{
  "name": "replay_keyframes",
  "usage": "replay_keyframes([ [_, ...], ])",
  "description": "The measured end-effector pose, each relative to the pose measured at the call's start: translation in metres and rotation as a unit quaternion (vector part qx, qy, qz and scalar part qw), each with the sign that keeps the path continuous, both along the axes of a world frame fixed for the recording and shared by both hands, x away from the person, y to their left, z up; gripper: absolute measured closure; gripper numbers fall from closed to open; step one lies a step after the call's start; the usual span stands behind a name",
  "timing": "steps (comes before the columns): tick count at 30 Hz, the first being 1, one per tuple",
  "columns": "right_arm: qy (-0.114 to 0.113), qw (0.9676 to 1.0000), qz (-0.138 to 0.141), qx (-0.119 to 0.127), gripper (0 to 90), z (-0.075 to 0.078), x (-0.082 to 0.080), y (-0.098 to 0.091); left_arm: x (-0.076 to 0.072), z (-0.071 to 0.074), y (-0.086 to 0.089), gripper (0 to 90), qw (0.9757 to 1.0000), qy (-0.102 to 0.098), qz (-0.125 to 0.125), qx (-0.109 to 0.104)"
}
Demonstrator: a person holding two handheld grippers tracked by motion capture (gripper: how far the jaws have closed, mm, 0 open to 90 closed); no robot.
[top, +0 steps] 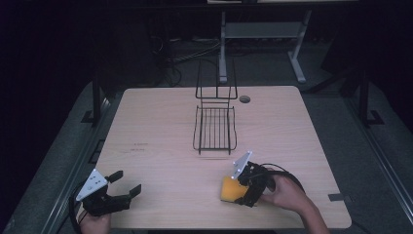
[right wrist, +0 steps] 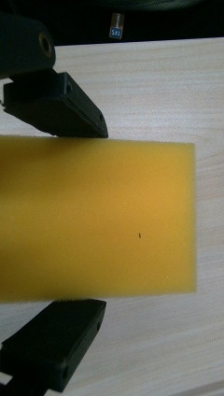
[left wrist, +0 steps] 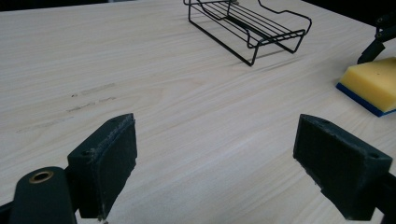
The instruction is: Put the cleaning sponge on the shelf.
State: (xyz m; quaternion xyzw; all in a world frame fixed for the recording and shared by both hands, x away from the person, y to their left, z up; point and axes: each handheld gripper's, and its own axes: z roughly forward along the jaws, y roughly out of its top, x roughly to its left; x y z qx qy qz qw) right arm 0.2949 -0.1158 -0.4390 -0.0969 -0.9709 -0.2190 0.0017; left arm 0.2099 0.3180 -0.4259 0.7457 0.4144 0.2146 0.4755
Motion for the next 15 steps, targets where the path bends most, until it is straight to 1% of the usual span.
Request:
replay_keyframes([
  [8, 0.012, 0.9999, -0.004, -0.001, 14.1, -0.007, 0.001, 0.002, 0.0, 0.0, 0.0, 12.8, 1.0, 0.0, -0.001, 0.001],
  [15, 0.009, 0.9999, -0.002, -0.006, 14.2, -0.011, 0.001, 0.003, 0.0, 0.0, 0.0, 12.8, 1.0, -0.001, -0.001, 0.001],
])
